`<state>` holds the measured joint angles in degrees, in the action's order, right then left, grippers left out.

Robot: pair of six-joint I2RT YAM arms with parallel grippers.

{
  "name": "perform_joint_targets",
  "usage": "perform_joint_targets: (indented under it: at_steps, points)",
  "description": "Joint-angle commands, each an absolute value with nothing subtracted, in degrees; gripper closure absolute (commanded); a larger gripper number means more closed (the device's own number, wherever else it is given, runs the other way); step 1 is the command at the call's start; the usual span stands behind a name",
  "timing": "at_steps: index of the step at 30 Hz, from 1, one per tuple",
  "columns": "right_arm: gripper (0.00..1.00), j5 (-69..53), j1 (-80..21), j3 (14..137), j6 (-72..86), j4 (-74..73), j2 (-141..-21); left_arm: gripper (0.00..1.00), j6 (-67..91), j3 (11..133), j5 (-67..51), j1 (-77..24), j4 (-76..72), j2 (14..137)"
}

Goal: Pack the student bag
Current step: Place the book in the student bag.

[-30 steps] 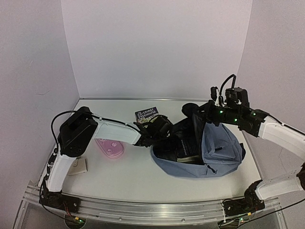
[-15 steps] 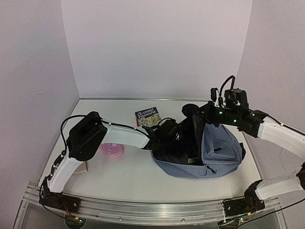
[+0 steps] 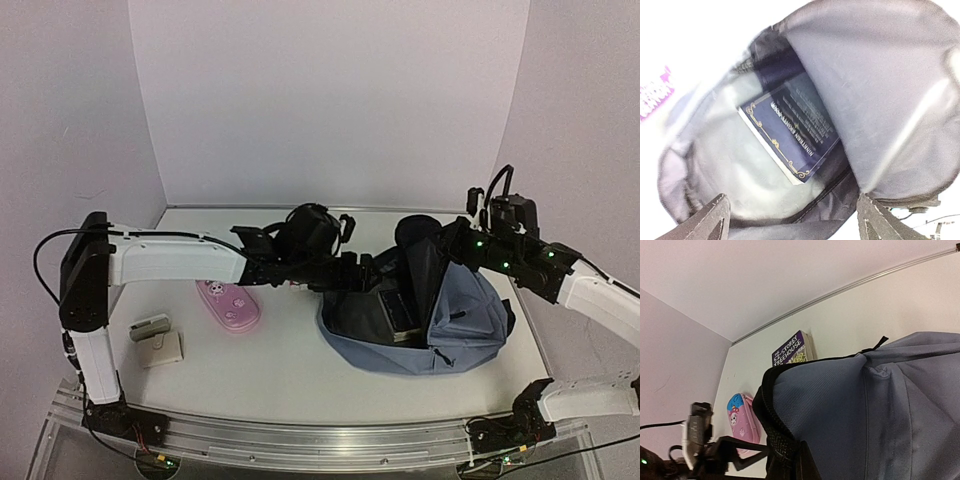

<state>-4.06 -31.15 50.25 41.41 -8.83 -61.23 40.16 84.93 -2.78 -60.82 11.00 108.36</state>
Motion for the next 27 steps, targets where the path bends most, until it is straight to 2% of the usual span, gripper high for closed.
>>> perform_joint_targets:
  at_steps: [1, 9, 13, 15, 18, 22, 23, 27]
  points:
    - [1.0, 0.0, -29.19, 49.52, 40.78, -8.8, -59.27, 0.12, 37.83, 83.64, -0.57, -56.83, 21.4, 106.51]
    - [1.0, 1.78, -28.09, 47.7, 41.58, -10.3, -58.61, 0.1, 38.58, 83.53, -2.77, -54.06, 25.65, 111.15]
    - [1.0, 3.94, -27.26, 46.75, 43.0, -12.23, -57.81, 0.17, 39.95, 81.89, -6.24, -53.62, 21.3, 111.83]
    - [1.0, 4.55, -26.62, 45.87, 43.63, -12.64, -57.67, 0.26, 40.38, 81.68, -6.89, -53.53, 19.99, 112.22]
    - [1.0, 4.58, -25.3, 44.04, 44.61, -13.0, -58.01, 0.48, 40.38, 82.32, -6.53, -53.52, 20.2, 113.15]
    - [1.0, 4.62, -23.17, 41.54, 45.89, -13.15, -59.34, 0.93, 39.88, 81.49, -6.63, -53.53, 19.86, 112.85]
    - [1.0, 3.63, -22.16, 40.86, 46.06, -13.08, -59.93, 0.99, 39.6, 80.84, -6.8, -53.53, 19.85, 112.35]
    - [1.0, 0.82, -19.29, 39.34, 46.06, -12.36, -63.06, 1.0, 40.99, 74.33, -6.66, -53.53, 18.9, 108.4]
